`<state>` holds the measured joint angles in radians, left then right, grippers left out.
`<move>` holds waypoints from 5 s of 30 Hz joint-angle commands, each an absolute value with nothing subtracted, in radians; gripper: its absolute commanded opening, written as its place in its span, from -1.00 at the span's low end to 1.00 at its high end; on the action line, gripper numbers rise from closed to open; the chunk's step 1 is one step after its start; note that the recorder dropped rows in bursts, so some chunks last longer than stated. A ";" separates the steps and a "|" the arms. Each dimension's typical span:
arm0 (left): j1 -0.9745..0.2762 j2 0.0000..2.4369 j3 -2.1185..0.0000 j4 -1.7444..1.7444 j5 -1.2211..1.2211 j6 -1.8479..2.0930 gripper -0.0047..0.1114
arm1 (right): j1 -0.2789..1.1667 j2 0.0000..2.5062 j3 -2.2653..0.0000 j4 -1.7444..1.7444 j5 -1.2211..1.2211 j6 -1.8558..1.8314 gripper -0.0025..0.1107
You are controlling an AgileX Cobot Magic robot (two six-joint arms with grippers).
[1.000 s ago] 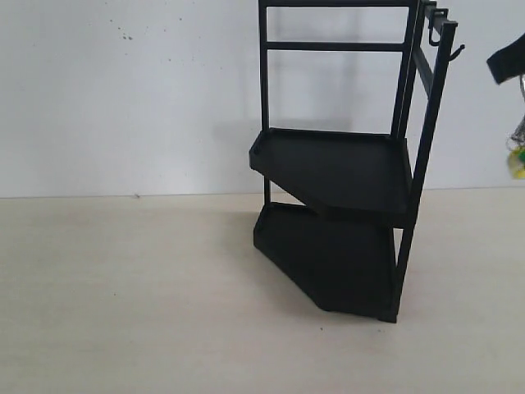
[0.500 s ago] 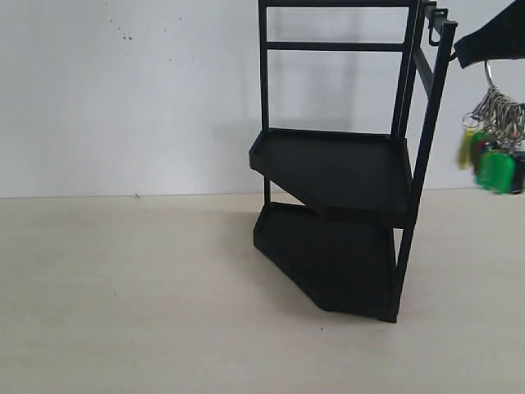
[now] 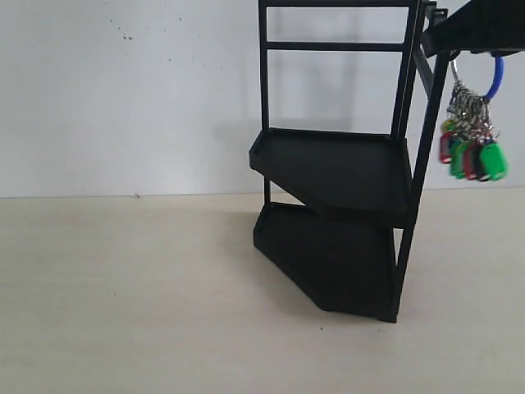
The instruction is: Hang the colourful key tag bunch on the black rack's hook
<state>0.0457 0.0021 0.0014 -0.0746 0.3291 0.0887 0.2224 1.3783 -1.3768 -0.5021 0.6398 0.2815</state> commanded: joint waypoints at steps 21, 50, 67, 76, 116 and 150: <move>0.048 0.000 0.000 -0.082 0.314 0.078 -0.84 | 0.219 1.372 -1.389 -0.369 0.726 0.197 -0.92; 0.048 0.000 0.000 -0.082 0.314 0.078 -0.84 | 0.219 1.245 -1.389 -0.360 0.981 0.170 0.09; 0.048 0.000 0.000 -0.082 0.314 0.078 -0.84 | 0.219 1.157 -1.335 -0.370 1.221 0.175 -0.25; 0.048 0.000 0.000 -0.082 0.314 0.078 -0.84 | 0.219 1.148 -1.199 -0.414 1.205 0.220 -0.96; 0.048 0.000 0.000 -0.082 0.314 0.078 -0.84 | 0.219 0.451 -1.029 -0.424 0.983 0.260 -0.96; 0.048 0.000 0.000 -0.082 0.314 0.078 -0.84 | -0.001 0.072 -0.606 -0.172 0.583 0.175 -0.96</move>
